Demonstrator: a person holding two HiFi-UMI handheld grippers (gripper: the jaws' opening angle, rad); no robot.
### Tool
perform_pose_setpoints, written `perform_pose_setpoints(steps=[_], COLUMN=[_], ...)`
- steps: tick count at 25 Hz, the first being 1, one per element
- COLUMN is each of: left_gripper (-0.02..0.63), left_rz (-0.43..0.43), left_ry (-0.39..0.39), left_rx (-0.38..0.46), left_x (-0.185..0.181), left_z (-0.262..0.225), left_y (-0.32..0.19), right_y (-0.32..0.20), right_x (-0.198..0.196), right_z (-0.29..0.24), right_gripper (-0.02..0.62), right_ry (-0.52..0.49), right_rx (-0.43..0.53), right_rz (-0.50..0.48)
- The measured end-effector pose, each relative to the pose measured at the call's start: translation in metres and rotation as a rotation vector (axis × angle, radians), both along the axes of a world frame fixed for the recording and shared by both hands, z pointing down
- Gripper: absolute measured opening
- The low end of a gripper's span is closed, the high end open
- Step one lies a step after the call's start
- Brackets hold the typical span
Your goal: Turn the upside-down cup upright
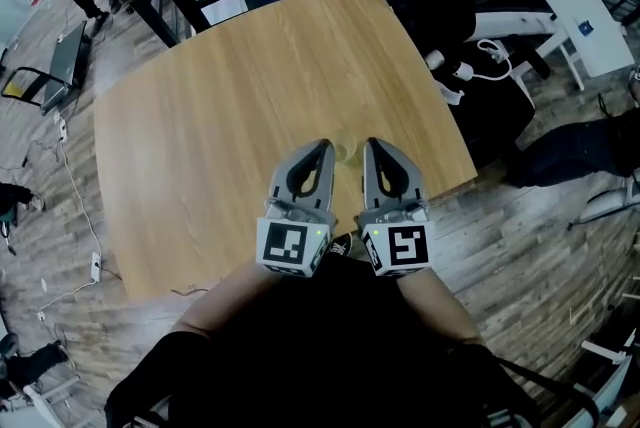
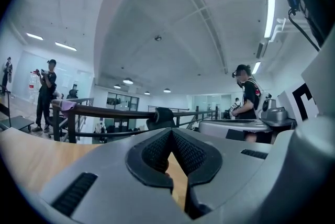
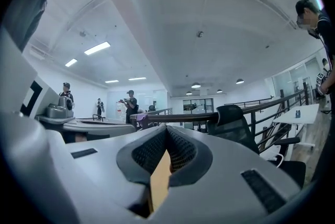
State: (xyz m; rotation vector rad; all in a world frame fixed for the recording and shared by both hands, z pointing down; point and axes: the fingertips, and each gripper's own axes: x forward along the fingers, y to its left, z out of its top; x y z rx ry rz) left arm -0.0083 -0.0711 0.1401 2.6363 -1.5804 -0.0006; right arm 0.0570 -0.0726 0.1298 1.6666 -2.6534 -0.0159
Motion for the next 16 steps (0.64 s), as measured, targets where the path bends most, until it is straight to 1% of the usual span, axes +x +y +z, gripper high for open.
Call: perform_pose_setpoints(steps=[3, 10, 16], left_gripper=[0.008, 0.008, 0.008], left_rz=[-0.012, -0.022, -0.011], left_ry=[0.001, -0.021, -0.059], left_rx=[-0.021, -0.032, -0.026], left_x=[0.001, 0.006, 0.01], left_z=[-0.001, -0.002, -0.003], left_y=[0.008, 0.01, 0.023], right_y=[0.003, 0.004, 0.018], right_x=[0.002, 0.005, 0.0], right_z=[-0.003, -0.003, -0.013], right_gripper=[0.012, 0.012, 0.012], right_ry=[-0.028, -0.009, 0.001], right_rx=[-0.014, -0.037, -0.013], right_rz=[-0.014, -0.018, -0.022])
